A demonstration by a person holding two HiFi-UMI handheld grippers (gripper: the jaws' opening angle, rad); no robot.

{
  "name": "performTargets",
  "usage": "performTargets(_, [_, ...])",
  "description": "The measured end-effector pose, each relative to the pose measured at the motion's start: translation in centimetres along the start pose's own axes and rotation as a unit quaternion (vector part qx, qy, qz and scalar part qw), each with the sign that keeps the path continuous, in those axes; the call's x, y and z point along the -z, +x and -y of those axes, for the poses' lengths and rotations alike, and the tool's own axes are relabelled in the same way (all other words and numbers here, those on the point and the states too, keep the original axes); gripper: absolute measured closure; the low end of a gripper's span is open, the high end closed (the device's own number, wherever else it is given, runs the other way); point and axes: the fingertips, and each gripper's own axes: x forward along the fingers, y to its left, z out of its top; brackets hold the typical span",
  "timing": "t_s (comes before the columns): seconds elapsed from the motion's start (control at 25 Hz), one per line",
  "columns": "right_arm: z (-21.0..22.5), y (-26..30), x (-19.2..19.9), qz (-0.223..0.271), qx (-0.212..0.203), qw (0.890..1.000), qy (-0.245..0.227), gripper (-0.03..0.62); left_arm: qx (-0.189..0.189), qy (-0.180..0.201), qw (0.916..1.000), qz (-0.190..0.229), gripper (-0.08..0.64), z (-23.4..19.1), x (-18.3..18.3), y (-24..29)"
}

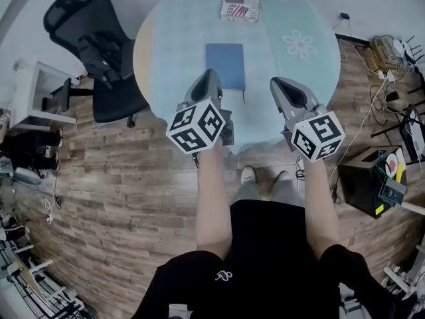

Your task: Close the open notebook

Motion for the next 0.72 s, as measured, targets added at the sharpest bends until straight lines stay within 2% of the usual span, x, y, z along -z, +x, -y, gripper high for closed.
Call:
performTargets(0.08, [-0.3, 0.7, -2.2, 0.028, 0.000, 1.000, 0.007, 0.584, 0.005, 0.038, 0.9987, 0.034, 0.565, 1.8, -2.5, -1.4])
performTargets(0.16, [-0.6, 1.1, -4.1, 0.055, -0.002, 0.998, 0.016, 0.584, 0.011, 0.086, 0.9940, 0.067, 0.565, 3.7, -4.5, -2.7])
performTargets(0.28, [-1.2, 1.5, -6.1, 0.072, -0.002, 0.997, 0.010, 0.584, -0.005, 0.200, 0.9758, 0.087, 0.565, 6.3, -6.0, -3.6])
performTargets(0.32, [-1.4, 1.4, -6.4, 0.072, -0.001, 0.997, 0.002, 0.584, -0.013, 0.221, 0.9709, 0.092, 0.565, 6.8, -6.2, -3.9])
performTargets(0.48, [-2.2, 1.0, -6.9, 0.071, 0.002, 0.997, -0.015, 0.586, -0.032, 0.238, 0.9650, 0.106, 0.565, 7.3, -7.1, -4.6])
performTargets(0.72, [-1.8, 0.7, -7.5, 0.063, 0.013, 0.997, -0.037, 0.586, -0.031, 0.238, 0.9646, 0.108, 0.565, 7.0, -7.3, -4.4])
